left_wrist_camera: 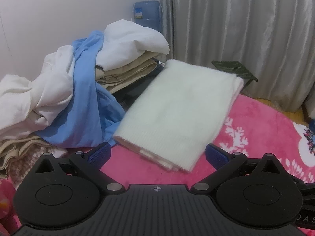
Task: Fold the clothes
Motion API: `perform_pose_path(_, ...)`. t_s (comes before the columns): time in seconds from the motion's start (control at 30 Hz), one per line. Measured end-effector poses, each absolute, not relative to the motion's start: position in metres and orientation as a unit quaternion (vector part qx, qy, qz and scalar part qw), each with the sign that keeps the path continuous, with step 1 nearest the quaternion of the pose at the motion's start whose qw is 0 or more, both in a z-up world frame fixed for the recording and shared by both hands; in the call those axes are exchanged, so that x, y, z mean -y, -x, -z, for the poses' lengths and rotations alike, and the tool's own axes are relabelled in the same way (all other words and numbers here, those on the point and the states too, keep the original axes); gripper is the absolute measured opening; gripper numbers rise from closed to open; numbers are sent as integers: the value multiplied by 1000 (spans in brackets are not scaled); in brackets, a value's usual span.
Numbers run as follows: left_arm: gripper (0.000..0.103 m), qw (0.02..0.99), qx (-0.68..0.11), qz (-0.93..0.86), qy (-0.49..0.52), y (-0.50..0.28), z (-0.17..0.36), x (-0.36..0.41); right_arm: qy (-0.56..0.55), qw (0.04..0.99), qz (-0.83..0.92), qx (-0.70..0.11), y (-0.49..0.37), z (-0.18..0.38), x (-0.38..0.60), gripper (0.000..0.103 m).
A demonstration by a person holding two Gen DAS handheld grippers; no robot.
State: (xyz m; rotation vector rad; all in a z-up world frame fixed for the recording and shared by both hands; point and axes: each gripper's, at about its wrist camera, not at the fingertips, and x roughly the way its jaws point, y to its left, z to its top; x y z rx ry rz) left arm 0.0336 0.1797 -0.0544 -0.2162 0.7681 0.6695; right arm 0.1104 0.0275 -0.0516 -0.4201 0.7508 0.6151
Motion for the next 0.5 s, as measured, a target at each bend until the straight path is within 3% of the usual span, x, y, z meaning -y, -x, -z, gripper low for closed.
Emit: perform_pose_path(0.5, 103, 865, -372, -321, 105, -33, 56, -183, 202, 861, -293, -362, -111, 54, -30, 103)
